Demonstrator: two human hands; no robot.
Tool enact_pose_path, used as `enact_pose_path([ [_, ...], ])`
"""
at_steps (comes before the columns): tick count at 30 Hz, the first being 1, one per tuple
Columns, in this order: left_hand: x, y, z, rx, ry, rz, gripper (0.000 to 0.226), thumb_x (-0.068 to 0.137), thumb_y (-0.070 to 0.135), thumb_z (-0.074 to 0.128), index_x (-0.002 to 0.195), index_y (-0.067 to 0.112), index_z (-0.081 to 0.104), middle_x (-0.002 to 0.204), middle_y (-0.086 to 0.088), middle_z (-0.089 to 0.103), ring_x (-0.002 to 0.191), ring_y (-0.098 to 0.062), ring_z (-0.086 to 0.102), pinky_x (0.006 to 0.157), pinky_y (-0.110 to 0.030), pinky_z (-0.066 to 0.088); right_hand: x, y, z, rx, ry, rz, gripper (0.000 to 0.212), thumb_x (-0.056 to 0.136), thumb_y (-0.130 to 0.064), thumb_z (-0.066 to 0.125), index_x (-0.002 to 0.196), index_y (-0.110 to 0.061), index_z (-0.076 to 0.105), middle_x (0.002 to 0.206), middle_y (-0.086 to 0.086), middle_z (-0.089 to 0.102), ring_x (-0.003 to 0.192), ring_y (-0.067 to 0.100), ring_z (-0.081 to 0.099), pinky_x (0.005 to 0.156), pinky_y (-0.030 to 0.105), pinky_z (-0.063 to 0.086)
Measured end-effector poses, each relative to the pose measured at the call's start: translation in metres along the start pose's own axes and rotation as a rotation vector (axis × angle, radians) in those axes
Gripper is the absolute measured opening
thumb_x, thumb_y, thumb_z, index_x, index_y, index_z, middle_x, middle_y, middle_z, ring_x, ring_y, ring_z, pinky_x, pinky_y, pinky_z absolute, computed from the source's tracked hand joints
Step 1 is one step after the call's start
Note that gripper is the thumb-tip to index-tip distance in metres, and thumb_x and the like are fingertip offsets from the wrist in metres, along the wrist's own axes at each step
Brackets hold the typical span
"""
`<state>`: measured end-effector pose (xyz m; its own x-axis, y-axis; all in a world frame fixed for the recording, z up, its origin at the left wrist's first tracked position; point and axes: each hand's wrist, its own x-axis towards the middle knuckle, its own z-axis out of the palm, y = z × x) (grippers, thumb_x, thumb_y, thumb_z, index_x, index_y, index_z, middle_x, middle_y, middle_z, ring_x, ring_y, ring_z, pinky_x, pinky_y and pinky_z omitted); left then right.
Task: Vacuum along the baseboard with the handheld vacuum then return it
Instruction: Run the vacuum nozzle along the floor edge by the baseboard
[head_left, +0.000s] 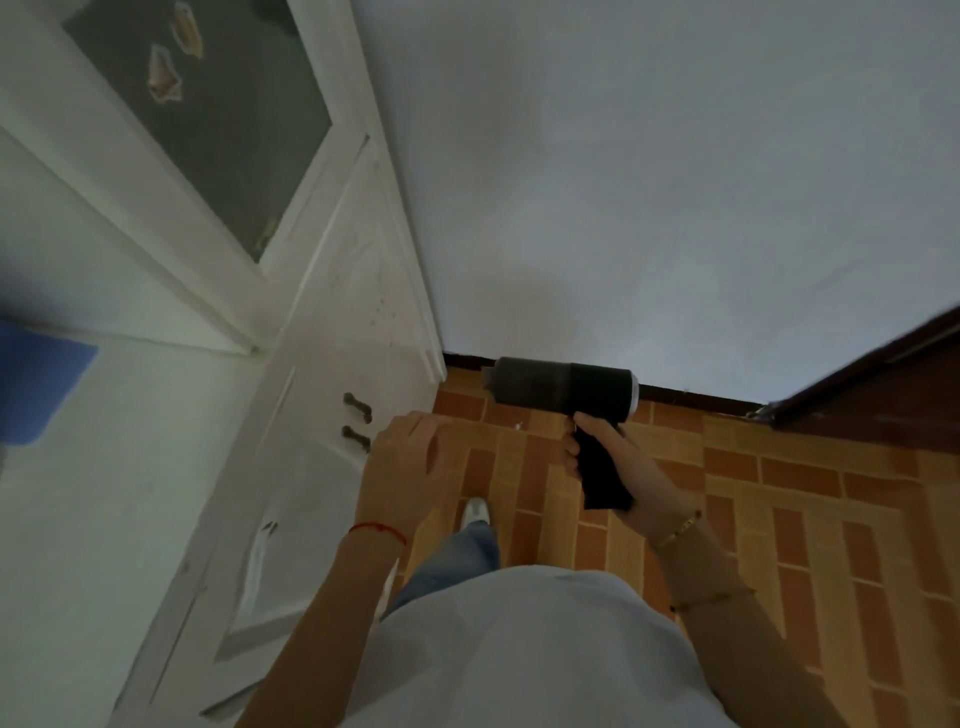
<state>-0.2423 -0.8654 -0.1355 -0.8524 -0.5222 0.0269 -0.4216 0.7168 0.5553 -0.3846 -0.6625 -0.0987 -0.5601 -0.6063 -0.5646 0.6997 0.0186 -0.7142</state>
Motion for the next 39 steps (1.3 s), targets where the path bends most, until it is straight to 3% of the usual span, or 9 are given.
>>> enact_pose_path([
  [4, 0.050, -0.011, -0.008, -0.005, -0.023, 0.079, 0.026, 0.095, 0.019, 0.049, 0.113, 0.012, 0.067, 0.108, -0.006, 0.068, 0.100, -0.019, 0.061, 0.092, -0.028, 0.046, 0.030, -0.015, 0.013, 0.050, -0.008, -0.036, 0.017, 0.087, -0.023, 0.062, 0.097, -0.010, 0.058, 0.075, 0.004, 0.059, 0.065, 0.016, 0.056, 0.066, 0.028, 0.048],
  [7, 0.081, -0.018, -0.010, -0.004, 0.002, 0.163, 0.020, 0.094, 0.005, 0.060, 0.112, 0.011, 0.068, 0.106, -0.008, 0.068, 0.098, -0.020, 0.062, 0.090, -0.027, 0.046, 0.047, -0.025, 0.024, 0.070, -0.015, -0.072, 0.014, 0.088, -0.022, 0.062, 0.096, -0.011, 0.058, 0.075, 0.003, 0.059, 0.066, 0.016, 0.056, 0.066, 0.028, 0.047],
  [13, 0.119, -0.024, -0.011, 0.012, -0.041, 0.222, 0.020, 0.095, 0.006, 0.058, 0.113, 0.012, 0.067, 0.105, -0.006, 0.067, 0.097, -0.018, 0.061, 0.088, -0.024, 0.043, 0.072, -0.037, 0.032, 0.109, -0.015, -0.074, 0.012, 0.090, -0.022, 0.060, 0.097, -0.012, 0.059, 0.078, 0.004, 0.060, 0.067, 0.016, 0.056, 0.064, 0.026, 0.049],
  [23, 0.142, -0.011, 0.007, -0.038, -0.056, 0.178, 0.022, 0.097, 0.009, 0.057, 0.116, 0.013, 0.066, 0.109, -0.006, 0.067, 0.100, -0.011, 0.057, 0.092, -0.021, 0.040, 0.092, -0.060, 0.022, 0.146, -0.001, -0.051, 0.013, 0.089, -0.021, 0.060, 0.093, -0.010, 0.056, 0.068, 0.004, 0.053, 0.060, 0.015, 0.052, 0.061, 0.027, 0.048],
  [39, 0.168, -0.011, 0.021, -0.034, -0.079, 0.167, 0.022, 0.096, 0.009, 0.055, 0.115, 0.014, 0.065, 0.107, -0.004, 0.067, 0.098, -0.015, 0.060, 0.090, -0.028, 0.048, 0.115, -0.084, 0.009, 0.173, 0.005, 0.023, 0.036, 0.089, -0.049, 0.052, 0.087, -0.013, 0.057, 0.065, 0.001, 0.051, 0.057, 0.014, 0.049, 0.062, 0.026, 0.043],
])
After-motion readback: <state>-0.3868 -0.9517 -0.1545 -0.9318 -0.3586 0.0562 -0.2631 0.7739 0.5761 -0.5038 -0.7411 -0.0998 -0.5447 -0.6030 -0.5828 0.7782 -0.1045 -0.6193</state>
